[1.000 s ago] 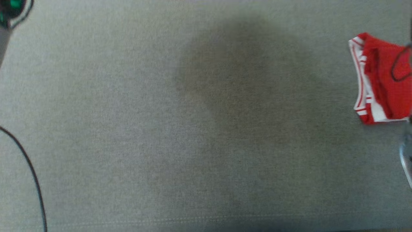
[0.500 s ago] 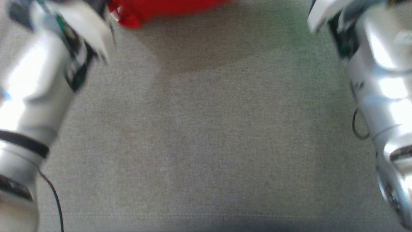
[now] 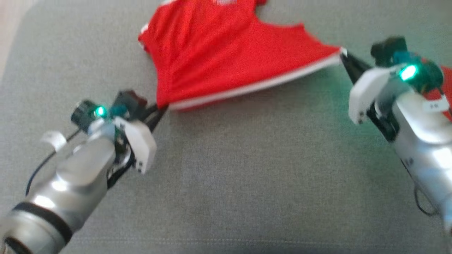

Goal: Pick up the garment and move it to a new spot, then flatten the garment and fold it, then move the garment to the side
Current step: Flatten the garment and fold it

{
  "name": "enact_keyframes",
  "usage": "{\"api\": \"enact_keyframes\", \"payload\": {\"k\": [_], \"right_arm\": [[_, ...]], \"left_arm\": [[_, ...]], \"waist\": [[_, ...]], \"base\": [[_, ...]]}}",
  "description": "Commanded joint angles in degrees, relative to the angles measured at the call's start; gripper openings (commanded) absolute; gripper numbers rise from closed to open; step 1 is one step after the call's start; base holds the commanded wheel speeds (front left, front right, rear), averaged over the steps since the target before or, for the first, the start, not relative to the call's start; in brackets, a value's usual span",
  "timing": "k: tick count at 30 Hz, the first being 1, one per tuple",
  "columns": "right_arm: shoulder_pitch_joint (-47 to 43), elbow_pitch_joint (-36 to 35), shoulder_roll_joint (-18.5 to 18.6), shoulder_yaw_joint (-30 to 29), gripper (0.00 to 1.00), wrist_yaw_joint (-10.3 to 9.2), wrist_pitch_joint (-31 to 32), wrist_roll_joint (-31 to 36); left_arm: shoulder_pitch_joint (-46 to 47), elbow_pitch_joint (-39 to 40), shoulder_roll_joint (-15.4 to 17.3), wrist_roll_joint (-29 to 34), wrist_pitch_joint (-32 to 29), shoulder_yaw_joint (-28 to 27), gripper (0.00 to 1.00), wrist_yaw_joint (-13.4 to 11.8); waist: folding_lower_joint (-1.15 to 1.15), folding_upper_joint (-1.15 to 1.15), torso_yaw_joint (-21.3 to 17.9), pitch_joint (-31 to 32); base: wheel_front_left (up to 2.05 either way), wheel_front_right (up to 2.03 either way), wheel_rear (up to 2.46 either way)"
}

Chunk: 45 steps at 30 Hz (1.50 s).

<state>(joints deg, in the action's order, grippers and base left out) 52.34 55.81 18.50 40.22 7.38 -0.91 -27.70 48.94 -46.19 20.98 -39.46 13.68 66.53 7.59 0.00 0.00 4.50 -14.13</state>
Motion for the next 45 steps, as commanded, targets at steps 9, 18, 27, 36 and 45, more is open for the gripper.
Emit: {"api": "enact_keyframes", "payload": {"k": [9, 18, 27, 36, 45], "right_arm": [[-8.1, -13.1, 12.5, 12.6, 0.0, 0.11, 7.9, -14.1], [-12.3, -21.8, 21.2, 19.2, 0.0, 0.11, 13.6, -22.0], [-14.5, -30.5, 29.9, 23.6, 0.0, 0.11, 19.3, -28.8], [-15.8, -39.1, 38.5, 24.5, 0.0, 0.11, 28.9, -33.9], [-9.2, -41.4, 37.1, 18.2, 0.0, 0.11, 27.4, -30.9]], "left_arm": [[-4.8, 6.8, 5.5, -3.4, -1.6, 3.8, 0.0, -0.1], [-10.2, 14.1, 7.9, -4.4, -4.3, 4.9, 0.0, -0.7], [-16.3, 27.9, 11.5, -6.4, -9.7, 5.6, 0.0, -2.5], [-20.0, 41.9, 15.3, -9.3, -15.1, 5.8, 0.0, -4.4], [-16.9, 44.6, 15.4, -10.4, -12.3, 0.6, 0.0, -8.0]], "waist": [[0.0, 0.0, -0.6, 8.7], [0.0, 0.0, -1.2, 12.9], [0.0, 0.0, -2.1, 15.5], [0.0, 0.0, -2.1, 15.9], [0.0, 0.0, 1.5, 11.1]], "base": [[0.0, 0.0, 0.0], [0.0, 0.0, 0.0], [0.0, 0.0, 0.0], [0.0, 0.0, 0.0], [0.0, 0.0, 0.0]]}}
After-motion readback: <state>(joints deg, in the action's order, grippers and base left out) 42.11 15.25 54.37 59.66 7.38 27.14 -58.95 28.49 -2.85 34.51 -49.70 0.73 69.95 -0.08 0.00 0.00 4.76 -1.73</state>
